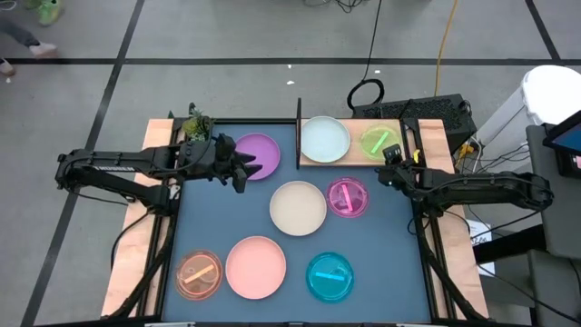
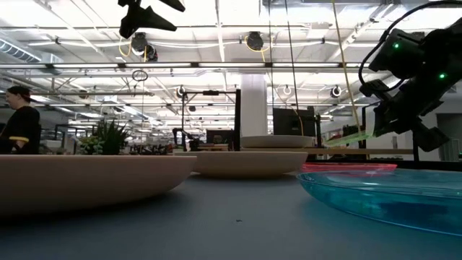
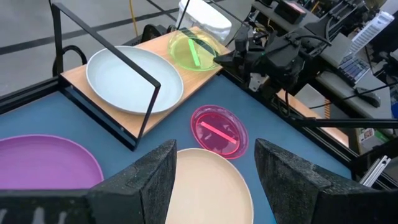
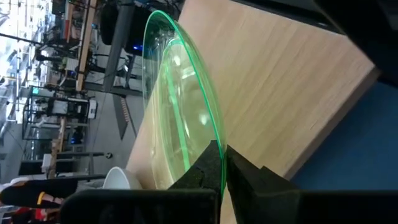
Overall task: Place and stack plates onto a shelf
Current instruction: Put the green plate on the shelf
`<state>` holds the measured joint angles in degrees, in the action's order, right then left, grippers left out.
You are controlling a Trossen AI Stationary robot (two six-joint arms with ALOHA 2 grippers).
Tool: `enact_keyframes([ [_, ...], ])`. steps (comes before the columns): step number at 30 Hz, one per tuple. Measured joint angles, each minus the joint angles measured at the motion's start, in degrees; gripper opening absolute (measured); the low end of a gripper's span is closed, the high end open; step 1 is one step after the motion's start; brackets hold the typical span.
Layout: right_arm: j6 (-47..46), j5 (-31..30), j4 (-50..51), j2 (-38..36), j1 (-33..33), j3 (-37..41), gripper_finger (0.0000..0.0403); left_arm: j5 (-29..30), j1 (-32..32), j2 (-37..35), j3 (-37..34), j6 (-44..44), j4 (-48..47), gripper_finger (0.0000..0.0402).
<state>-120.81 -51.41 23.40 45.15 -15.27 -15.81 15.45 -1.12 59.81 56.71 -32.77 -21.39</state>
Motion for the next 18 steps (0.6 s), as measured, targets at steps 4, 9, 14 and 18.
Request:
enact_keyframes([
  [4,0.2,2.0,0.0,0.0,-1.3,0.0,0.0001,0.0,0.0,0.0,0.0,0.1,0.0,0.0220],
  [9,0.0,2.2,-1.2,1.0,-2.2,0.0,0.0013,0.0,0.0,0.0,0.0,0.1,0.0,0.0220],
  [14,0.0,2.2,-3.8,3.4,-2.3,0.0,0.0027,0.0,0.0,0.0,0.0,0.1,0.0,0.0220],
  [18,0.1,2.6,-5.9,5.2,-2.3,0.0,0.0039,0.0,-0.5,0.0,0.0,0.1,-0.1,0.0220],
])
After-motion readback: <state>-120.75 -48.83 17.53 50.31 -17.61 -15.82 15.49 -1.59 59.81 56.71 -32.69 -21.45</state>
